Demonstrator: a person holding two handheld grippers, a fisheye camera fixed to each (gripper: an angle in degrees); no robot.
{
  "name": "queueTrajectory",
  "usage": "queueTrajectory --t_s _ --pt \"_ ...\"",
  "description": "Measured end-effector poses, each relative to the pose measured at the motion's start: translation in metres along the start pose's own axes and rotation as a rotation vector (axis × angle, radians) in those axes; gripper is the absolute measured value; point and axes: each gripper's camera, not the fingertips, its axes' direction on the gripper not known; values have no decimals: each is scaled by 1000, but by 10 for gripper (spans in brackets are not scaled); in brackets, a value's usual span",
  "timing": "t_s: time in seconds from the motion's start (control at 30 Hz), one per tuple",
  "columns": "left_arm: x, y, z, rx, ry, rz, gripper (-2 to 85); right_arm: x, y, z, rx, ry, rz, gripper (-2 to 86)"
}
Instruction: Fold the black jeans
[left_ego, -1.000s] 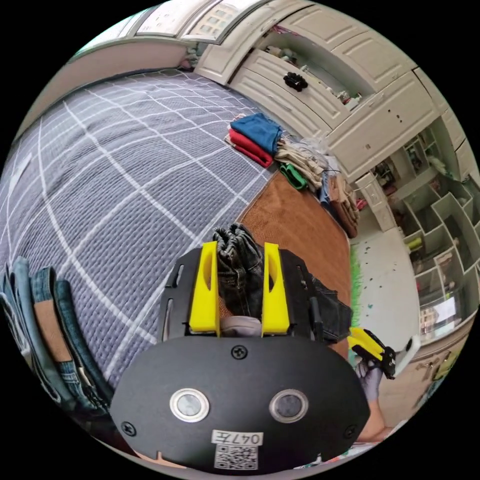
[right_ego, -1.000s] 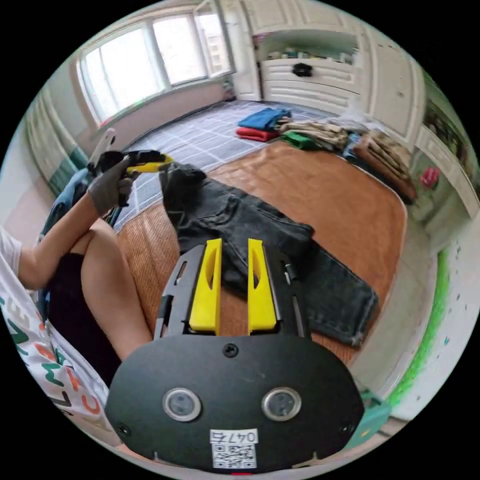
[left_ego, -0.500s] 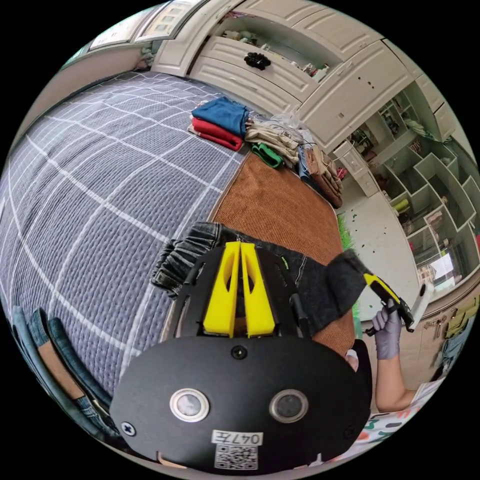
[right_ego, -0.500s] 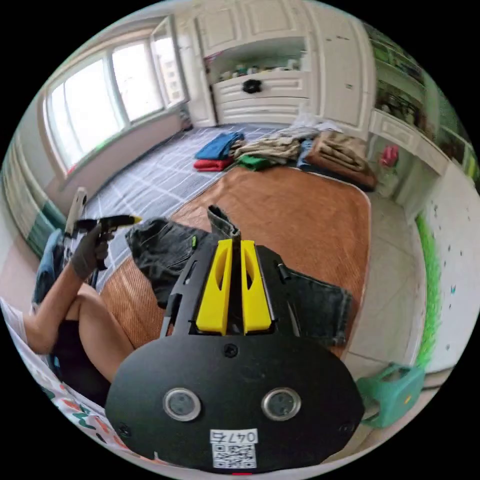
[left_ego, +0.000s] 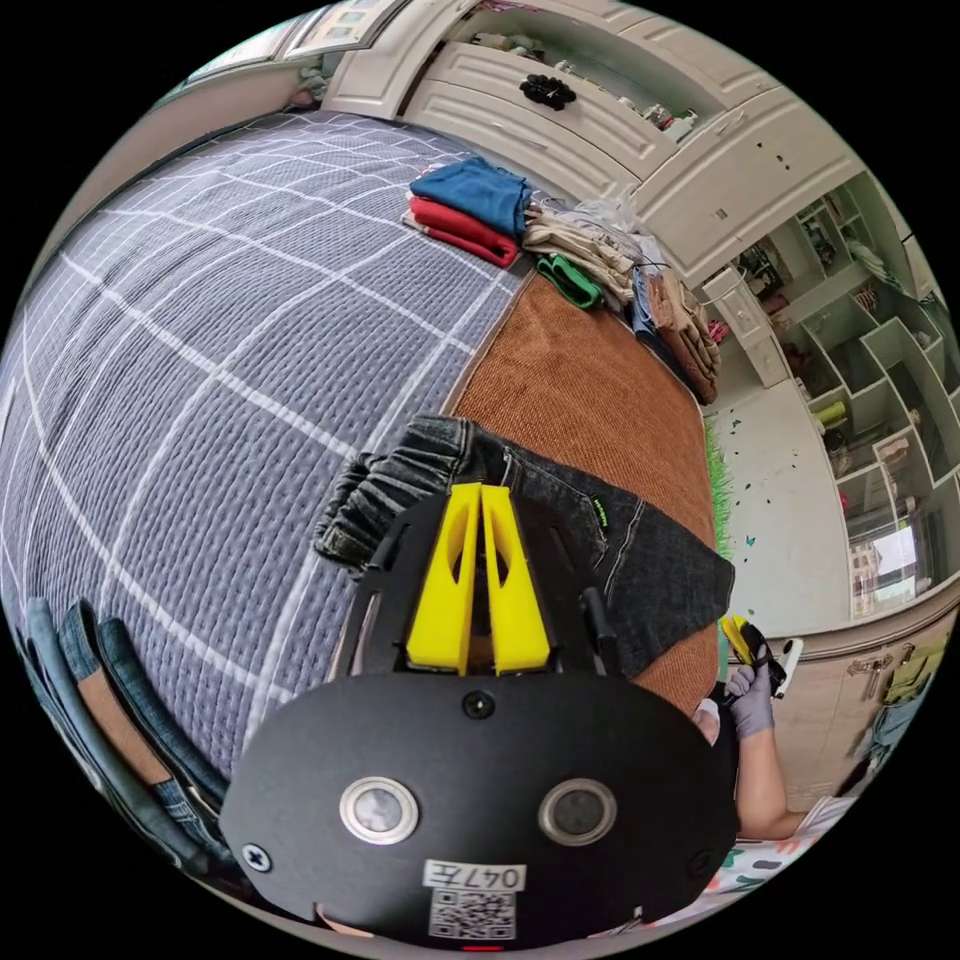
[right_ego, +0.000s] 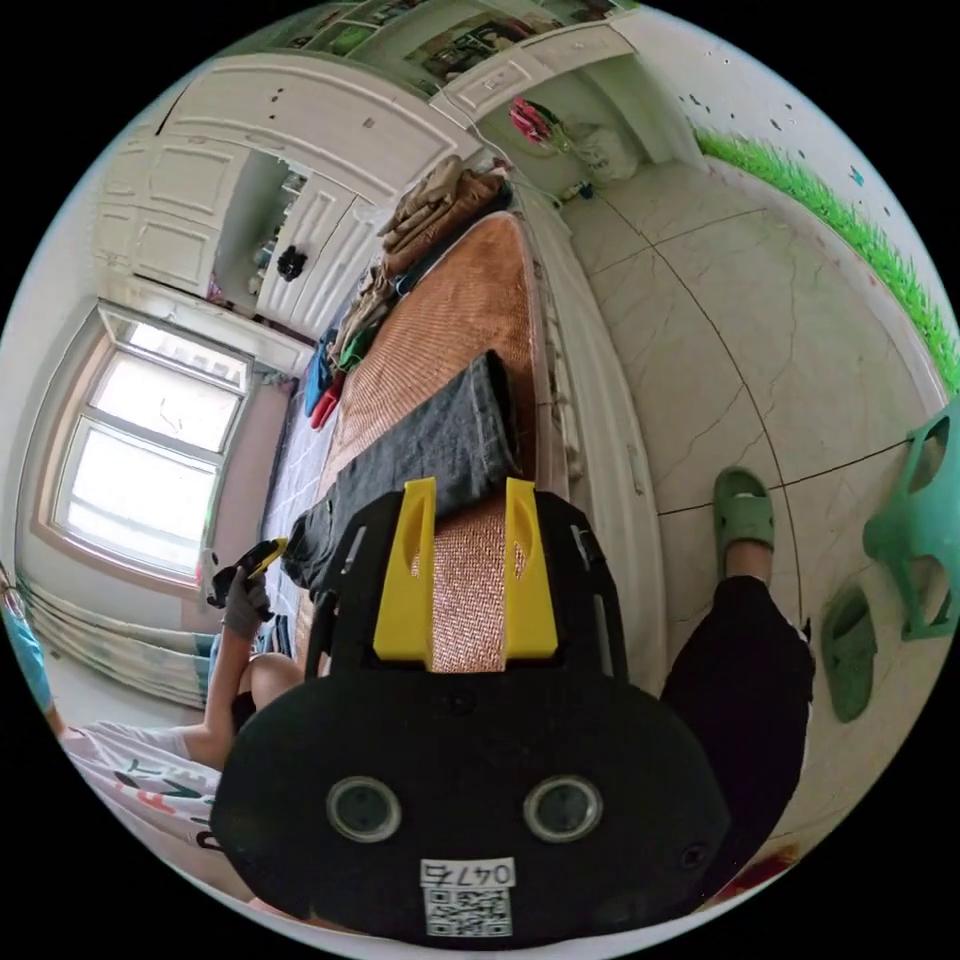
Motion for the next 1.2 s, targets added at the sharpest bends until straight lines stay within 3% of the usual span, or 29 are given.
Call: queueTrajectory --t_s 0.27,0.63,0.9,1.2 --pt "-22 -3 25 -26 42 -40 -10 119 44 12 66 -355 242 51" --pt "-43 -8 46 -32 31 -62 -10 148 42 37 52 -379 160 54" --pt "-80 -9 55 -31 107 -143 -10 168 42 45 178 -483 200 72" --pt "-102 -14 61 -31 128 -154 -10 133 40 68 55 -645 66 66"
